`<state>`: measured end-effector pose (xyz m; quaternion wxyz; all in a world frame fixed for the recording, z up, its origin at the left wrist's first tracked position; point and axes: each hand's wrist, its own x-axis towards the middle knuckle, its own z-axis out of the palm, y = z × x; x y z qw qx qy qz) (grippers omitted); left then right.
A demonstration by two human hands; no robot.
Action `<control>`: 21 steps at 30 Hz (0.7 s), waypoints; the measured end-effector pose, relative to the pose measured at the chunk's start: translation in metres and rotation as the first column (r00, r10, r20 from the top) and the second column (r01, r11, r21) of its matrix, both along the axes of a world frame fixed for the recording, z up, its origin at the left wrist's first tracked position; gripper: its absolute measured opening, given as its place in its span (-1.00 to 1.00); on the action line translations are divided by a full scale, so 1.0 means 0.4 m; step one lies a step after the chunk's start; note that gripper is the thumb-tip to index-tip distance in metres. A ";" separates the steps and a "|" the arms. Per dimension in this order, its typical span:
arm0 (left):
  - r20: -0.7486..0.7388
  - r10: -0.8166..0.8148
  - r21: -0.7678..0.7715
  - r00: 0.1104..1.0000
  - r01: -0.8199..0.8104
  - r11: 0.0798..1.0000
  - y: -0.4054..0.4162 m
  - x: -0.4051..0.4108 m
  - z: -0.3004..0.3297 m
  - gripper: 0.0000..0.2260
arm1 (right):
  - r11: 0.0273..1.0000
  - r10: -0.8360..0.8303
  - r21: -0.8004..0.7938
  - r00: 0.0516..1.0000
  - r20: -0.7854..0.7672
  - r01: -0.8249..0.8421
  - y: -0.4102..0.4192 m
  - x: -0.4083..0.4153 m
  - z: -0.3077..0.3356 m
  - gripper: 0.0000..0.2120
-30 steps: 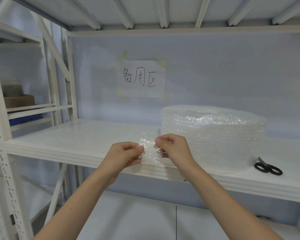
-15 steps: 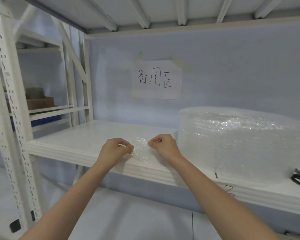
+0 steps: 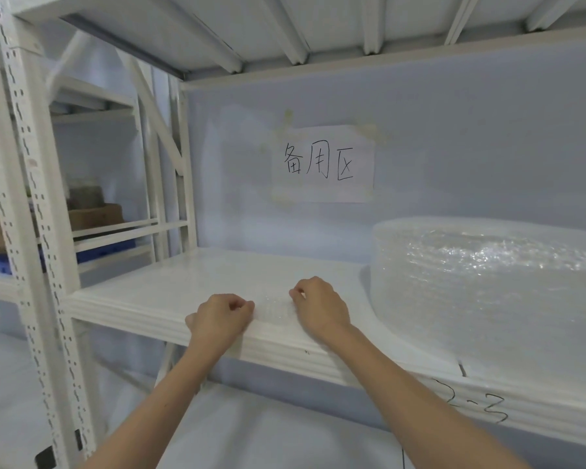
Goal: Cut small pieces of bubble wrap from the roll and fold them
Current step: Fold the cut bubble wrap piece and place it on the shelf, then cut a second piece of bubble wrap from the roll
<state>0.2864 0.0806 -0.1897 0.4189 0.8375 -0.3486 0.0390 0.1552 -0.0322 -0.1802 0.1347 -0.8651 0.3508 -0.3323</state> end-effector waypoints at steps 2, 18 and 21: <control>-0.006 0.004 -0.018 1.000 -0.004 1.000 0.009 -0.001 0.003 -0.76 | 1.000 0.005 0.000 0.999 0.041 -0.005 0.024 -0.023 0.006 -0.69; -0.034 -0.682 -0.268 0.731 0.650 0.711 -0.012 -0.465 0.026 -0.88 | 0.951 -0.282 -0.011 0.877 0.389 0.310 0.165 -0.718 0.010 -0.53; -0.075 -0.755 -0.263 0.652 0.717 0.645 -0.028 -0.551 0.021 -0.85 | 0.883 -0.427 -0.030 0.827 0.364 0.469 0.103 -0.849 0.025 -0.58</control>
